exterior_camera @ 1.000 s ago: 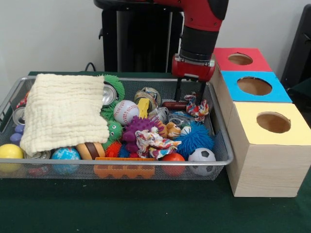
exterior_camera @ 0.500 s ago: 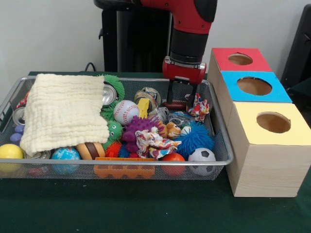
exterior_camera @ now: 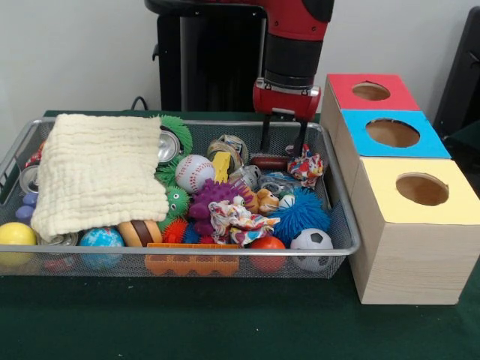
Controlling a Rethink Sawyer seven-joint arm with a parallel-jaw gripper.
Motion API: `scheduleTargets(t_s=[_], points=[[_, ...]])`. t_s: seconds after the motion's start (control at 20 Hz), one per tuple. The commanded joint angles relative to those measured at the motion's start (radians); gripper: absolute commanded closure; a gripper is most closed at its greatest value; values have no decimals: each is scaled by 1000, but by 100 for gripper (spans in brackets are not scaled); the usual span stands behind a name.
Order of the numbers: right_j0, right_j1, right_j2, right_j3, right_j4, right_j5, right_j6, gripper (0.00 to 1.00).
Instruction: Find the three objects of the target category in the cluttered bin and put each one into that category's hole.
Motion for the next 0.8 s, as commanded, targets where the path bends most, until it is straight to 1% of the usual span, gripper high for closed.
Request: scheduleTargets(t_s=[0.05, 0.2, 0.4, 0.55, 0.7, 0.8], points=[[18, -4, 61, 26, 3, -44, 246, 0], [-2, 12, 72, 31, -17, -40, 230, 0], [-33, 27, 91, 70, -59, -86, 241, 0], [-41, 37, 89, 94, -80, -117, 254, 0], [-43, 41, 84, 96, -89, -123, 248, 0], [-54, 50, 88, 74, -100, -117, 227, 0]])
